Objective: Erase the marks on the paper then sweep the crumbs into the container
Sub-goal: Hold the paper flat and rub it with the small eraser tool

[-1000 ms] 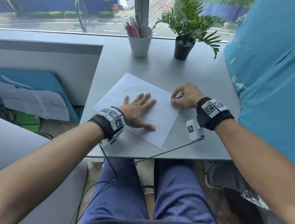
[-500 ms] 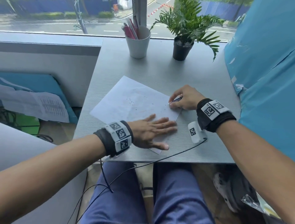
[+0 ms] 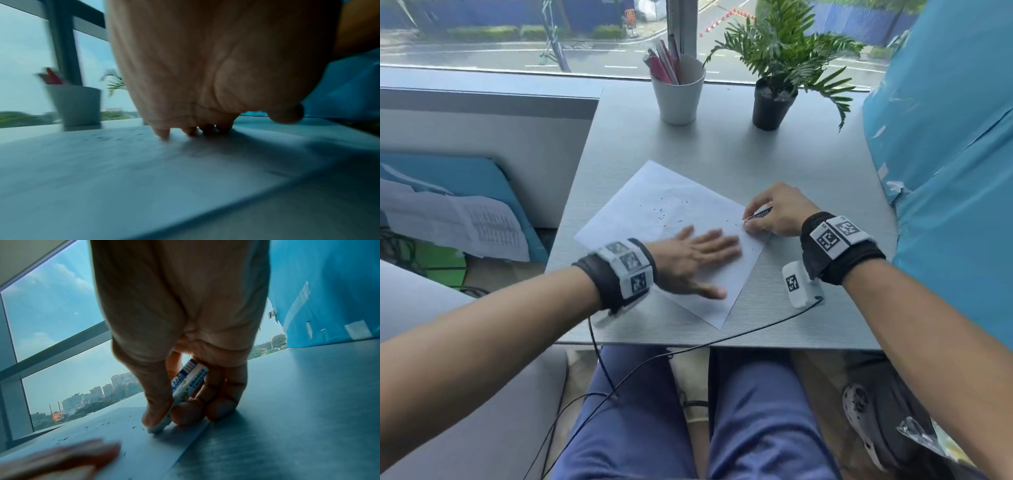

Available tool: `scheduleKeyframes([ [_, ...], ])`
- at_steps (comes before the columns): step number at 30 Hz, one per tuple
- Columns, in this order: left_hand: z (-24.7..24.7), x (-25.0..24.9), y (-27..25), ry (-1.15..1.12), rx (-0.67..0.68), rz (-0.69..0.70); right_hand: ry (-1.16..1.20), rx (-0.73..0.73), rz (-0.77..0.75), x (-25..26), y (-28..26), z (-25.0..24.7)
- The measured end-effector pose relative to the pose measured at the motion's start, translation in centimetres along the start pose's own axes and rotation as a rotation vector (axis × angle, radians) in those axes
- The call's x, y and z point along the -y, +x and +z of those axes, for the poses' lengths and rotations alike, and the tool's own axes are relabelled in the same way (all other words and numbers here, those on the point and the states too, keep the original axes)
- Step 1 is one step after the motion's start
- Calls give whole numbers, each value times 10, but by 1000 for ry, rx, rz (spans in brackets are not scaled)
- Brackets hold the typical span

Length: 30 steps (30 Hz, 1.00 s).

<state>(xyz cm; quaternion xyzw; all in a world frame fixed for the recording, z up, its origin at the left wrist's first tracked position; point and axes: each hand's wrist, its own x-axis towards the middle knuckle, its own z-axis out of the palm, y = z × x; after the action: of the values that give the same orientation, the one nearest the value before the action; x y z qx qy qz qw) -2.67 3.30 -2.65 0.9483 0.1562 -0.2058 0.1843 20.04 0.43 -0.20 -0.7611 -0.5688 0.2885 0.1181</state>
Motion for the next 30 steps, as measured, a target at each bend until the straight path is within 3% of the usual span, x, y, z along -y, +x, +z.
scheduleKeyframes([
  [2,-11,28,-1,-23,-22,-152,-7,-13,19,1,-2,-1],
  [4,-15,45,-4,-63,-33,-218,-43,-36,31,7,-3,0],
  [9,-8,46,-1,-93,-54,-243,-60,-128,-112,41,1,18],
  [13,-6,47,0,-110,-62,-265,-45,-227,-44,52,12,29],
  [18,-6,47,1,-107,-54,-264,-26,-59,-193,63,-22,56],
  [22,-6,44,1,-122,-55,-280,5,-246,-66,53,-3,37],
  [26,-6,42,1,-119,-51,-288,-26,-50,-205,65,-19,51],
  [30,-7,39,0,-124,-53,-302,-3,-201,-78,56,2,34],
])
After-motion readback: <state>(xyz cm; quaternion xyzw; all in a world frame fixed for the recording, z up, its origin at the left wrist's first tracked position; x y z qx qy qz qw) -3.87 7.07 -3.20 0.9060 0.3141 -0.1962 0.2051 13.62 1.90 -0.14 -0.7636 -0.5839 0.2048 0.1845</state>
